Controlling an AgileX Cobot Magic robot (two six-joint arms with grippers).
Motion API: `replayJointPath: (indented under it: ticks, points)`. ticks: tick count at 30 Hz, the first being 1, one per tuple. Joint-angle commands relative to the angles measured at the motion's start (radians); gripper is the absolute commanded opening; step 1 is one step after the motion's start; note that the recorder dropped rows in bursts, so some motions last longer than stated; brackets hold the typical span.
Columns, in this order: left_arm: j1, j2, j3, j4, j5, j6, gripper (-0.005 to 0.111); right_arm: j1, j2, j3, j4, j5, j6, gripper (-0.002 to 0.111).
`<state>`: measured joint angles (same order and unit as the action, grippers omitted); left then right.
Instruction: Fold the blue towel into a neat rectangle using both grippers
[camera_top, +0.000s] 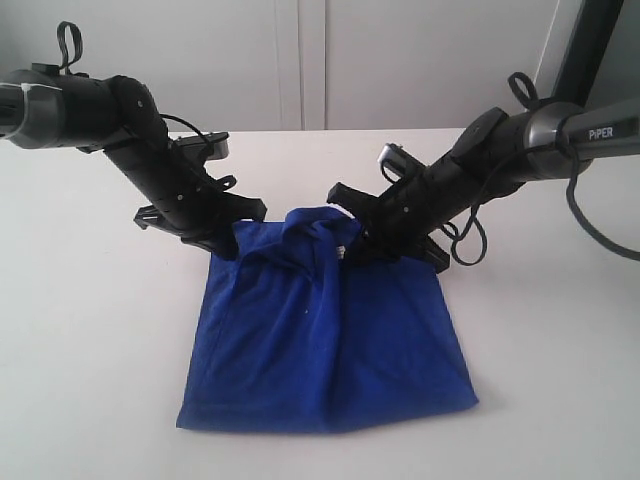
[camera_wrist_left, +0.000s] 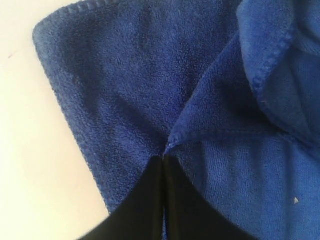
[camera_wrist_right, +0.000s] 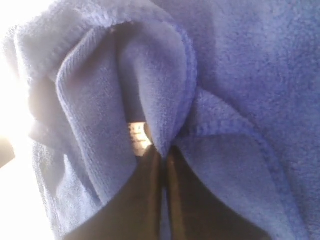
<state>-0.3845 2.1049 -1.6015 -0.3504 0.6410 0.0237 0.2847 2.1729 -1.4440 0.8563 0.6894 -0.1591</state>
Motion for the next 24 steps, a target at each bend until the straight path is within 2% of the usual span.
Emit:
replayJointPath:
  ticks: [1, 8, 16, 21, 24]
  points:
    - [0.003, 0.0, -0.006, -0.011, 0.02, 0.003, 0.0, -0.007, -0.012, 0.002, 0.003, -0.025, 0.007, 0.0]
    - [0.003, 0.0, -0.006, -0.011, 0.02, 0.003, 0.0, -0.007, -0.061, 0.002, -0.02, -0.05, -0.07, 0.0]
    - [0.003, 0.0, -0.006, -0.024, 0.022, 0.003, 0.0, -0.007, -0.126, 0.002, -0.365, -0.104, -0.133, 0.0]
    - [-0.001, 0.0, -0.004, -0.208, 0.046, 0.089, 0.0, -0.007, -0.126, 0.002, -0.391, -0.123, -0.133, 0.0]
    - [-0.029, 0.0, -0.004, -0.278, 0.04, 0.153, 0.0, -0.007, -0.126, 0.002, -0.408, -0.124, -0.133, 0.0]
